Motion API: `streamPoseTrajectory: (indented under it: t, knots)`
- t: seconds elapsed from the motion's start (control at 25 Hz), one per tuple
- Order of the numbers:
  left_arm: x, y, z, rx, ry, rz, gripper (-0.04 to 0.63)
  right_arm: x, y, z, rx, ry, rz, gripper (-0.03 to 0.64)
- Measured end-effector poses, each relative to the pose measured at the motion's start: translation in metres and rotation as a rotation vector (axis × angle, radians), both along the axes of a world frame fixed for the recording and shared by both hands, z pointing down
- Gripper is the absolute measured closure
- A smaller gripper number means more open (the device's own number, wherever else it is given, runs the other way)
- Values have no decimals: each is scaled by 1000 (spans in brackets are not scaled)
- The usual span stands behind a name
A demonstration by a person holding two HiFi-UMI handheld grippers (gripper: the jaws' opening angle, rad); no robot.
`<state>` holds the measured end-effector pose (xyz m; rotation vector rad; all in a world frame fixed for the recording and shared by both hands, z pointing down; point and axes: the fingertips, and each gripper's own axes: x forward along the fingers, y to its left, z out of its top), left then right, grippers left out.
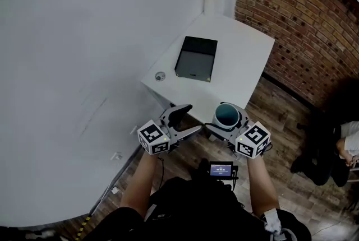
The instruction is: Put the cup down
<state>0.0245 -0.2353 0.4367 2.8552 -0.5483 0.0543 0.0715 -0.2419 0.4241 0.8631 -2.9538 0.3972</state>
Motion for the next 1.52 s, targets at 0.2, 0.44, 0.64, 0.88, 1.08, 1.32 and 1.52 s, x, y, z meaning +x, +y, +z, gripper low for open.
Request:
streamPoseTrajectory:
  t: [0.2, 0.44, 0.64, 0.88, 1.08, 1.32, 1.52]
  knots:
    - [-5, -15, 8, -30, -7, -5, 192, -3, -16, 9, -11, 3, -7, 207]
    - [-8, -24, 7, -7, 2, -10, 200, -6, -25, 9, -12, 6, 6, 207]
    - [-5, -30, 5, 10, 14, 53, 311, -7, -35, 7, -4, 14, 38, 207]
    - [-10, -51, -5, 45, 24, 57, 379, -12, -51, 1, 24, 37, 74, 207]
    - [-8, -62, -4, 44, 25, 59, 388, -15, -63, 0, 33, 38, 73, 207]
    - [-11, -74, -5, 45, 26, 39, 402, -16, -79, 1, 27, 32, 59, 207]
    - [-16, -92, 1, 35, 34, 14, 402, -20, -101, 5, 35, 41, 69, 207]
